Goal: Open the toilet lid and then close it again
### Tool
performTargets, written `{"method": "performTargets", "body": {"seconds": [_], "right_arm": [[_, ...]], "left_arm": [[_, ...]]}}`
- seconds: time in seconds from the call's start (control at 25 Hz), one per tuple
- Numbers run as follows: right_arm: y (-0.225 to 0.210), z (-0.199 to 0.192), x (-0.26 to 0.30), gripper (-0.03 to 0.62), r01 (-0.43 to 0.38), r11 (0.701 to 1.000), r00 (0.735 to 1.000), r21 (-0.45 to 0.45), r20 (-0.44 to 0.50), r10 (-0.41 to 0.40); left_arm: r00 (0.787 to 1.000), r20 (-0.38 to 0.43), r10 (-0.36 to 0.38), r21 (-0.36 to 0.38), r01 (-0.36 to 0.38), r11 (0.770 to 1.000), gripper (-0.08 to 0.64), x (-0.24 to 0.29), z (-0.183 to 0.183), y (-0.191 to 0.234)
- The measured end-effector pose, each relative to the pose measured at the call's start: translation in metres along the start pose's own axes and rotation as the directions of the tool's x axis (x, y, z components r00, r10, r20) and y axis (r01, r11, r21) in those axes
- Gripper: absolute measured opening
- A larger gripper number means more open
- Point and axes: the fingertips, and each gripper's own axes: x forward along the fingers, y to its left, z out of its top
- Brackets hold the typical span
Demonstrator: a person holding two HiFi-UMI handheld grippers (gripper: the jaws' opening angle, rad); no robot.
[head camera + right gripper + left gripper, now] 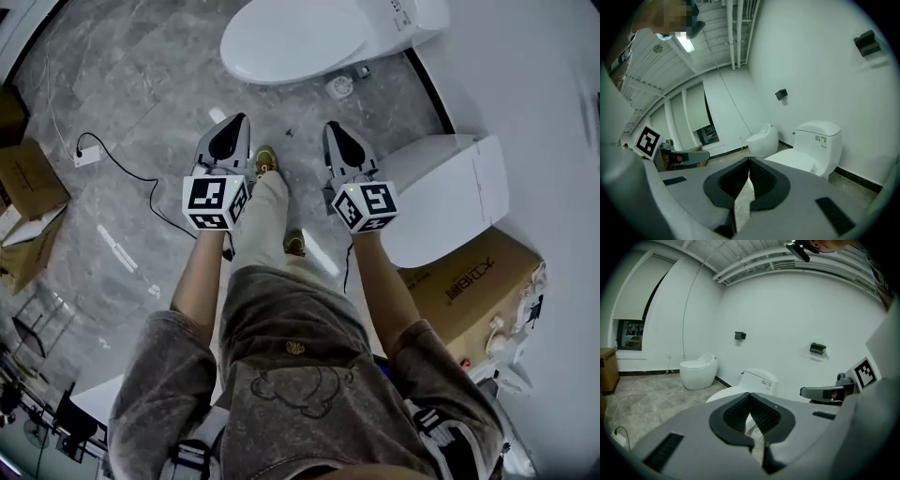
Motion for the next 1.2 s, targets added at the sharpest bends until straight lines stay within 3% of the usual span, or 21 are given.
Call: {"method": "performTargets", "body": {"seconds": [0.36,0.6,0.76,0.92,1.2], "right_arm": [[-0.066,-0.123,0.113,0.028,-0.006,1.000,0.990,0.015,-0.140,0.008],[-0.103,-0.207,0.180,0.027,-0.013,0.999,0.981,0.039,-0.191,0.020],[-0.116,-0.251,0.209,0.028,-0.003,0.998,0.974,0.055,-0.226,0.015],[-0.120,-0.276,0.228,0.028,0.005,0.998,0.967,0.056,-0.253,0.009],[-0.124,-0.274,0.248,0.028,-0.004,0.998,0.967,0.060,-0.253,0.019]], "left_arm": [[0.997,-0.074,0.005,-0.014,-0.006,1.000,0.008,0.129,-0.109,0.069],[0.988,-0.155,0.013,-0.016,-0.015,1.000,0.008,0.192,-0.200,0.098],[0.985,-0.171,0.021,-0.027,-0.026,0.999,0.008,0.215,-0.235,0.110],[0.981,-0.190,0.022,-0.030,-0.028,0.999,0.008,0.228,-0.258,0.120],[0.979,-0.201,0.008,-0.047,-0.018,0.999,0.008,0.243,-0.267,0.125]]}}
